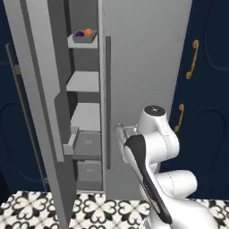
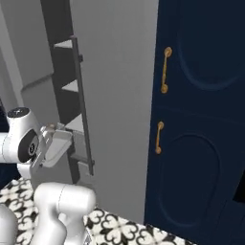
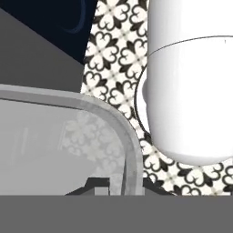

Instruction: Take the meat container that has the fish and place it on the second highest rack of the freezer. Then take the vegetable container that has the onion and eggplant and place it on the highest rack of the freezer.

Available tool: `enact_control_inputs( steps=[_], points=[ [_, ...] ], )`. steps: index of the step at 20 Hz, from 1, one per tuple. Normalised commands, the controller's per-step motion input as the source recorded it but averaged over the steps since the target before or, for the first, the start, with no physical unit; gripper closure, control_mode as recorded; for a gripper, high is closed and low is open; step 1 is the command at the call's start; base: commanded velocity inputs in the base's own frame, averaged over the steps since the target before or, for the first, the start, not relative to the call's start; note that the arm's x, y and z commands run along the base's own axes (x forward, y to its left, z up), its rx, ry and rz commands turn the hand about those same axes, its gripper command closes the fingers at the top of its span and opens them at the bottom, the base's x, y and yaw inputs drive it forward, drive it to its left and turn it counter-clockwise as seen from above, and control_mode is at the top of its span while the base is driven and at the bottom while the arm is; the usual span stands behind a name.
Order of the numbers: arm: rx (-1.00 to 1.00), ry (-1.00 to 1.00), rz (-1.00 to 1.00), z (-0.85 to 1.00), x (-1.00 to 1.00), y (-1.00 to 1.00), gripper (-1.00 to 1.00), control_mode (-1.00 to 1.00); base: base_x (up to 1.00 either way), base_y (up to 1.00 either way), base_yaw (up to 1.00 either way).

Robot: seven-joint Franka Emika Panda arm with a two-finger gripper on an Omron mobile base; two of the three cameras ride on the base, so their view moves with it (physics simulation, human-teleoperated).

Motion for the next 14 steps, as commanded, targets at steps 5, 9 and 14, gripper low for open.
enact_control_inputs(
  steps=[5,9,14],
  points=[
    [0.0,0.0,0.0,0.0,0.0,0.0,1.0,1.0,0.65,0.01,0.36],
    [0.0,0.0,0.0,0.0,0.0,0.0,1.0,1.0,0.96,0.02,0.12],
    [0.0,0.0,0.0,0.0,0.0,0.0,1.0,1.0,0.82,0.58,0.04]
  ],
)
